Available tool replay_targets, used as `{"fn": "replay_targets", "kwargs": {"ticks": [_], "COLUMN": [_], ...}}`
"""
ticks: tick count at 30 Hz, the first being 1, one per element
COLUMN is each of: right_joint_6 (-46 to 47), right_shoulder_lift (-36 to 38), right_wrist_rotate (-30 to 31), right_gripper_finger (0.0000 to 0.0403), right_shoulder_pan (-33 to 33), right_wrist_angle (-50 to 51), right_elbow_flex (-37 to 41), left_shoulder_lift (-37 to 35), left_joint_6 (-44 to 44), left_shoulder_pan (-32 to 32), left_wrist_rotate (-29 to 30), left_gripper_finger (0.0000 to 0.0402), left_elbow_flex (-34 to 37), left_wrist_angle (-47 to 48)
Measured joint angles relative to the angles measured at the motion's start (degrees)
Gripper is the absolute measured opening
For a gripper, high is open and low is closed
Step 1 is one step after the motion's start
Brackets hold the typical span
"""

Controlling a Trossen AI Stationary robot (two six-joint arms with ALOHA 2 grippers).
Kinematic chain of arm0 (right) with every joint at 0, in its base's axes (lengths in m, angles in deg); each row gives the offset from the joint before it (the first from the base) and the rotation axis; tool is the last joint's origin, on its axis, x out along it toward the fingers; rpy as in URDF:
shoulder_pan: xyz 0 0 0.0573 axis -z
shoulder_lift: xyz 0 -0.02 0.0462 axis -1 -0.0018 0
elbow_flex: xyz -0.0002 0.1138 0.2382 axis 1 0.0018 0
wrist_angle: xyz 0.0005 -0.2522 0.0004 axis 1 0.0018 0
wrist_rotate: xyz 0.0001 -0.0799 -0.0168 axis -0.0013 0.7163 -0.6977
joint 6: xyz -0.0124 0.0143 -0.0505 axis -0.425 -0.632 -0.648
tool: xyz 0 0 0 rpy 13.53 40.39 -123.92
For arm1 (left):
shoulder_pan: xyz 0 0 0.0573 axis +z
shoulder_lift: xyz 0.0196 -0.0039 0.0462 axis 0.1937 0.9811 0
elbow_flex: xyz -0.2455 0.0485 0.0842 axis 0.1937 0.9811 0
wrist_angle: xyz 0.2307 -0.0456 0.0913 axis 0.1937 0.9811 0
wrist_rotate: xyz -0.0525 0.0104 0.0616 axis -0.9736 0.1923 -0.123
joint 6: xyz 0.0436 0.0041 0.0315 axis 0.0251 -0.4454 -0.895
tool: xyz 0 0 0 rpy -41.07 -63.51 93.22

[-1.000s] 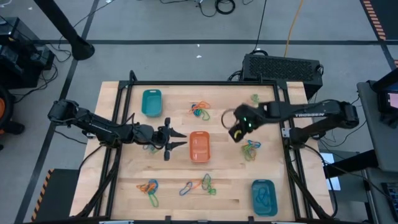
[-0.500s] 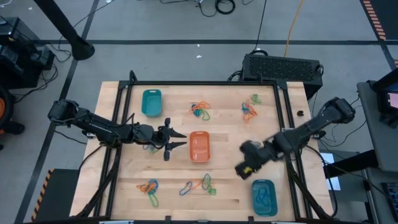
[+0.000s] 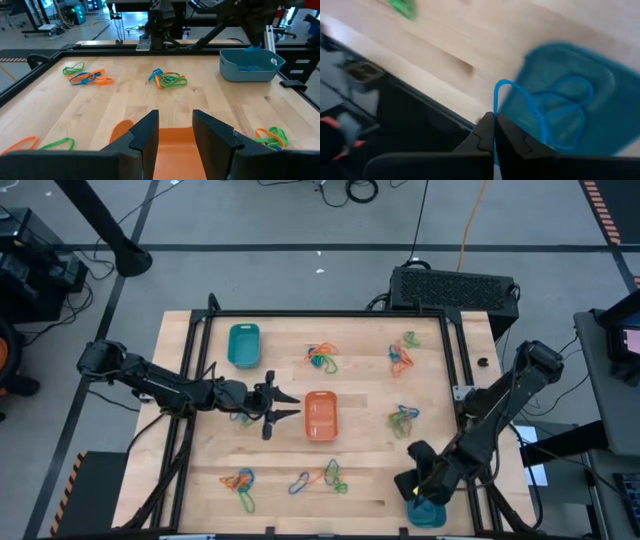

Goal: Sort rubber bands into baskets
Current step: Put the blue rubber band into the blue bin

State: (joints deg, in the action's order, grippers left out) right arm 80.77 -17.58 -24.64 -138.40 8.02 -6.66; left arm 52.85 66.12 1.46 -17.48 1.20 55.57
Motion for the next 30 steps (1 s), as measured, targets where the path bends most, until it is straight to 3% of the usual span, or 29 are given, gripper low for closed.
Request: {"fn": "replay_targets", "kwargs": {"ticks": [7,18,25,30], "right_joint_6": [0.19,1.33,0.87,-2.30], "right_shoulder_lift": [-5.13,-5.82,-5.82,-5.78], "right_wrist_rotate": [-4.95,-8.29,-9.16,-13.00], "right_gripper_finger": [0.0000,0.0004,0.0059,0.0105], "right_shoulder_pan": [-0.78,-0.58,-0.47,0.98], "right_wrist_angle": [0.36,6.53,6.53,6.48], "right_elbow_flex": [0.00,0.00,0.00,0.00], "left_shoulder_lift": [0.00,0.00,0.00,0.00], "left_joint_6": [0.07,1.40,1.31,1.33], "left_shoulder_pan": [0.00,0.00,0.00,0.00], "left_wrist_rotate": [-1.49,-1.51,-1.51,-1.76], "left_gripper_finger": [0.0128,0.0128,0.0128,0.0128], "left_elbow_flex": [0.00,0.00,0.00,0.00], "left_wrist_angle": [-0.20,-0.07,0.02,0.04]}}
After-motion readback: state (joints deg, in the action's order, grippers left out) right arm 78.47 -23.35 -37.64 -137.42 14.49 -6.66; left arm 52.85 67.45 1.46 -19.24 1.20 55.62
